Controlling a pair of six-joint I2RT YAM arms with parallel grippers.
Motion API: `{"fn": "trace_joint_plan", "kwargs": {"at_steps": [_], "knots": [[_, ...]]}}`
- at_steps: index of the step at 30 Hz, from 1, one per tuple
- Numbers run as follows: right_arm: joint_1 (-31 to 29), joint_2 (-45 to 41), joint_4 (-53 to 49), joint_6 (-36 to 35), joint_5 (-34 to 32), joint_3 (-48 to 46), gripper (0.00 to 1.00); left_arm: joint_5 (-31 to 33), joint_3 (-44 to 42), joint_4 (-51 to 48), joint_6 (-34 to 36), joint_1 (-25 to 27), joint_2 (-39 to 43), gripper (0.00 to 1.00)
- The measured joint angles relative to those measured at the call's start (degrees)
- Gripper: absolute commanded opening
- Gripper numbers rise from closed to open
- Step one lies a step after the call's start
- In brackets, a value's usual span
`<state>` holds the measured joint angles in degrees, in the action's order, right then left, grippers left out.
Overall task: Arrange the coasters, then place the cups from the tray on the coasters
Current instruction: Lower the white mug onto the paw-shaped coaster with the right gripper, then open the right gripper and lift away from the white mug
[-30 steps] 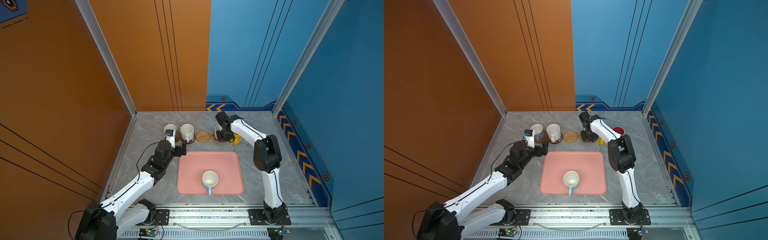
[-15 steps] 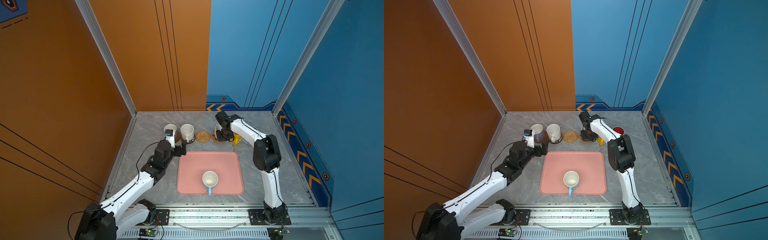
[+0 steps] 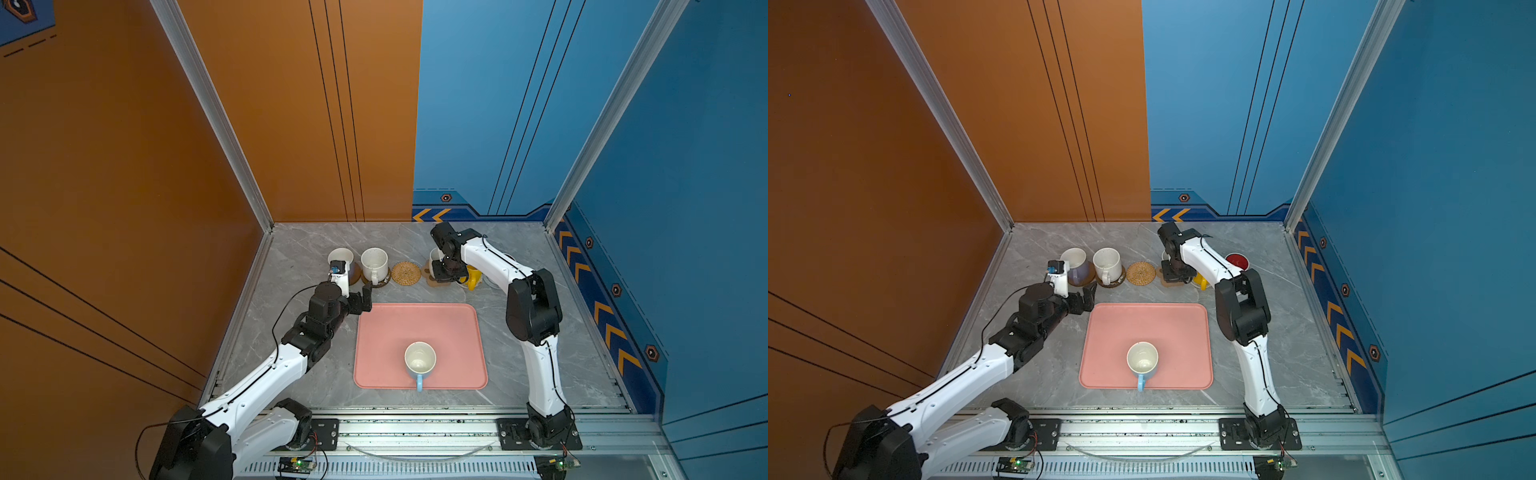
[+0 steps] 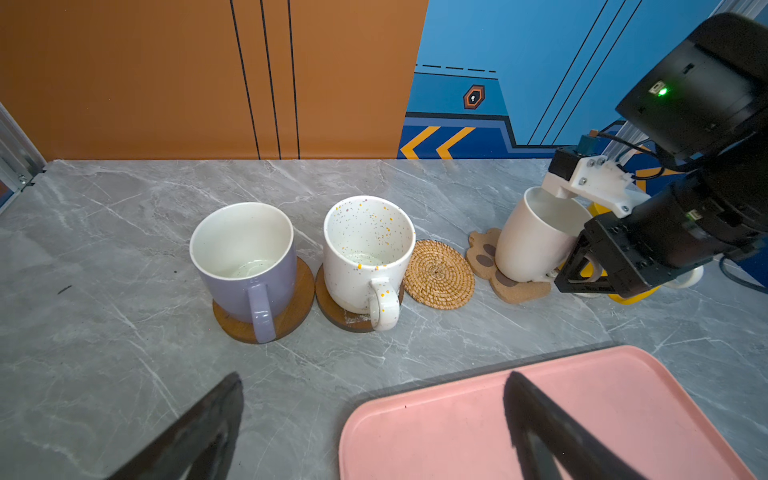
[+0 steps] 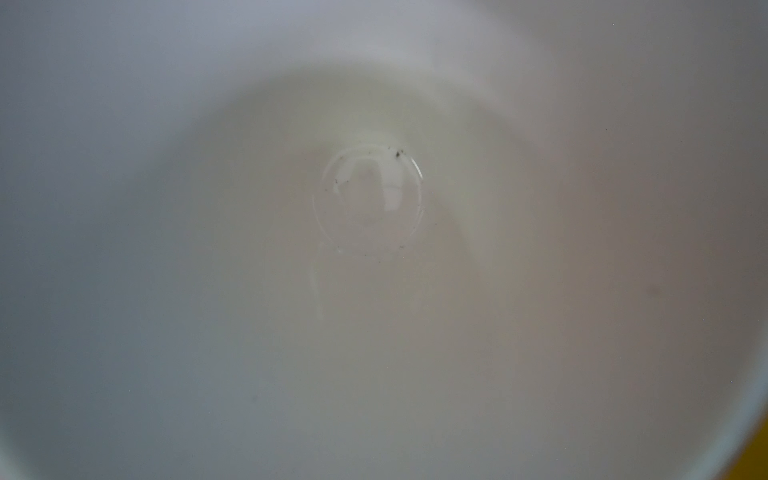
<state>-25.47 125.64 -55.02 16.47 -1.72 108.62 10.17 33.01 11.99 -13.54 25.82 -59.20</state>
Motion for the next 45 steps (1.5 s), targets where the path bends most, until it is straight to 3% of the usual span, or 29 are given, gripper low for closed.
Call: {"fn": "trace_joint_plan", "kwargs": {"at_steps": [9, 15, 22, 25, 29, 34, 45], "knots": [[-0.02, 0.26, -0.02, 0.00, -0.02, 0.00, 0.12, 0.02, 0.00, -0.02, 0.00, -0.02, 0.28, 0.98], [-0.02, 0.26, 0.07, 0.02, -0.07, 0.02, 0.21, 0.02, -0.02, 0.00, 0.00, -0.02, 0.28, 0.98], [-0.02, 0.26, 0.11, -0.02, -0.24, 0.07, 0.26, 0.00, -0.02, 0.00, 0.00, -0.02, 0.28, 0.98], [-0.02, 0.26, 0.11, 0.02, -0.37, 0.07, 0.33, 0.02, -0.02, 0.00, 0.00, -0.02, 0.28, 0.98], [-0.02, 0.26, 0.15, -0.11, -0.46, 0.07, 0.49, 0.00, -0.02, 0.00, 0.00, -0.02, 0.28, 0.98], [-0.04, -0.02, 0.15, -0.07, -0.39, 0.04, 0.59, 0.00, -0.02, -0.17, 0.00, -0.07, 0.70, 0.98], [-0.85, -11.32, 0.17, -0.15, -0.55, -1.49, 0.63, 0.00, -0.07, -0.20, 0.00, -0.39, 1.25, 0.98]]}}
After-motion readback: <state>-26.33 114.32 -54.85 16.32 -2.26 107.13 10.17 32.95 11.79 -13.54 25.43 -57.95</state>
